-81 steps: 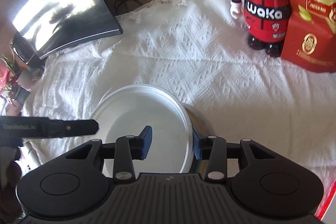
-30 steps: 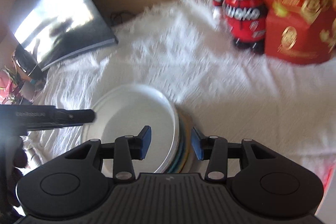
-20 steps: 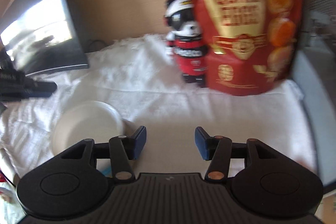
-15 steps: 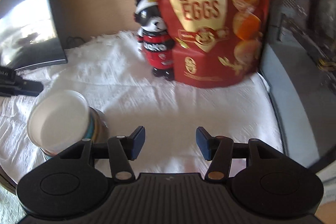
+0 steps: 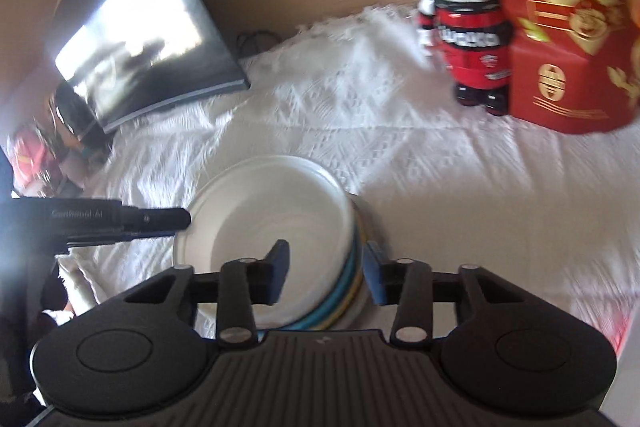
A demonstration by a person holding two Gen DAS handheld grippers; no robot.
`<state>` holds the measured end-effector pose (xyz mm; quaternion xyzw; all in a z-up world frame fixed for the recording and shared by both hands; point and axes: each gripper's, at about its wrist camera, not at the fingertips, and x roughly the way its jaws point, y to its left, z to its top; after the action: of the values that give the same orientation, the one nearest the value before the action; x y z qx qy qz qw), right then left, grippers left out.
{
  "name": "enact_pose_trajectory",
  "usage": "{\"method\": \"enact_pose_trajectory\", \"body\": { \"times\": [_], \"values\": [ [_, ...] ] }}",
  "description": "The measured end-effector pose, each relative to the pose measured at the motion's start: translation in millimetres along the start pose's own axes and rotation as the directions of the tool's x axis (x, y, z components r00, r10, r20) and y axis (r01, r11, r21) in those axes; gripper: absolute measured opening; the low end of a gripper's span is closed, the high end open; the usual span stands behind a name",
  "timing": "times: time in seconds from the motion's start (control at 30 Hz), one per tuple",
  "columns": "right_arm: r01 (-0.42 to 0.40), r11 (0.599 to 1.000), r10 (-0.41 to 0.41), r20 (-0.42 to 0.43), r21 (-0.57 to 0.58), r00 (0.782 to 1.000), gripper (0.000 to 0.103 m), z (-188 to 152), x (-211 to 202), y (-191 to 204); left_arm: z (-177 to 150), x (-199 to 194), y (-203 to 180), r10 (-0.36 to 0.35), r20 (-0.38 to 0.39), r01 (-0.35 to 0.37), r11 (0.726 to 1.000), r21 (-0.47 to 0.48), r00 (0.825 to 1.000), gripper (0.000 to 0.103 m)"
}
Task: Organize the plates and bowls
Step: 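Move both tools to the white plastic tray with the red side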
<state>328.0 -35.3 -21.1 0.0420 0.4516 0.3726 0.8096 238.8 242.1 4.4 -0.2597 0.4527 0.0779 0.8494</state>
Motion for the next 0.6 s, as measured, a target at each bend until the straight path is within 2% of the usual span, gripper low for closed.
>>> {"method": "enact_pose_trajectory", "body": {
  "times": [0.13,0.37,0.5,0.6],
  "values": [
    [0.034,0.998,-0.034,-0.005,-0.049,0.999,0.036,4,10,13,-1,5,7,-0.006,-0.023,0.006,1.000,-0.008,1.000,0.028],
    [0.014,0.997,-0.015,-0.019,-0.073,1.000,0.036,3,1,16,-3,11,10,-0.024,-0.052,0.023,1.000,-0.017,0.998,0.026],
    [0.018,0.998,-0.019,-0.015,-0.062,1.000,0.036,1,-1,13,2,-2,1,-0.036,-0.004,0.036,0.999,-0.014,0.999,0.026],
    [0.024,0.999,-0.023,0.024,-0.047,0.999,0.036,-1,-14,10,6,-19,-22,-0.004,0.087,0.000,0.999,0.052,0.996,0.026]
  ]
}}
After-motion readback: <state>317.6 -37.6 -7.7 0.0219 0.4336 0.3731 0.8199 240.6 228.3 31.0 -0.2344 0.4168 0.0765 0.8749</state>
